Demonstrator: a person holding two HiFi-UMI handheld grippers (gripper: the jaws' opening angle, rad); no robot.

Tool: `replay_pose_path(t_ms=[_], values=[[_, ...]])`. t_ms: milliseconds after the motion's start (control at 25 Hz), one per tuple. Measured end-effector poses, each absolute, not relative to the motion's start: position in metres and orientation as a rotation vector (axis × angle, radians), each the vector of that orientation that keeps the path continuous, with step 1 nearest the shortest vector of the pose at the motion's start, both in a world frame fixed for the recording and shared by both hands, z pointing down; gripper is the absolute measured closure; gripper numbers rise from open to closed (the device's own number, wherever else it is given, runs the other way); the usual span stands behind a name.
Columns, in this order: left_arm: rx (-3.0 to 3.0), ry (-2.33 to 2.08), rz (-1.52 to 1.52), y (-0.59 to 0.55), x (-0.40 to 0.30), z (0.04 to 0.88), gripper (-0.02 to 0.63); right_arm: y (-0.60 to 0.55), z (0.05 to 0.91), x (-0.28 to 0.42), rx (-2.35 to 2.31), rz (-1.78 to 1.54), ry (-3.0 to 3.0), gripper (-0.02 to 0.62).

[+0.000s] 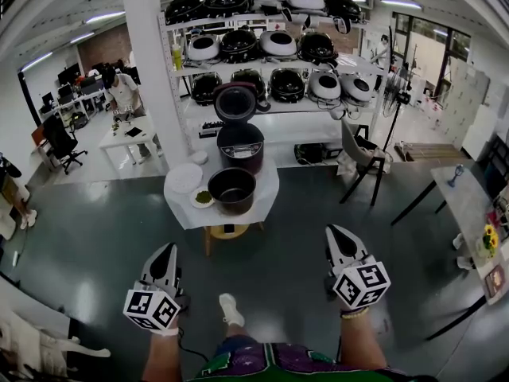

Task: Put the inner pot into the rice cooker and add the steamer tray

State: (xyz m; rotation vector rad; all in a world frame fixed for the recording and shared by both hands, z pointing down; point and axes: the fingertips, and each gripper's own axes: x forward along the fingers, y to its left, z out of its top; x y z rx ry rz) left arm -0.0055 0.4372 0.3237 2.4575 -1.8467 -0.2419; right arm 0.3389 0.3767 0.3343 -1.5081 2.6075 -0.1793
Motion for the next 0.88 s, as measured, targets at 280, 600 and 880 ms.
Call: replay_pose_path(t_ms=[280,600,880], values=[[2.440,-1.846,-0.213,0.429,-0.013,0.336,0.586,0.370,0.338,0.326,-1.440,-0.200,2.611,0.589],[2.438,-1.831,-0.213,0.386,-0.027,0.340,0.586,0.330,0.344,0.314,-1.461,-0.242,2.613,0.589],[2.424,-1.815,-0.236,0.320,-0.051,0.343,0.586,0.262,0.342,0.292,-1.491,-0.257,2.595,0.589]])
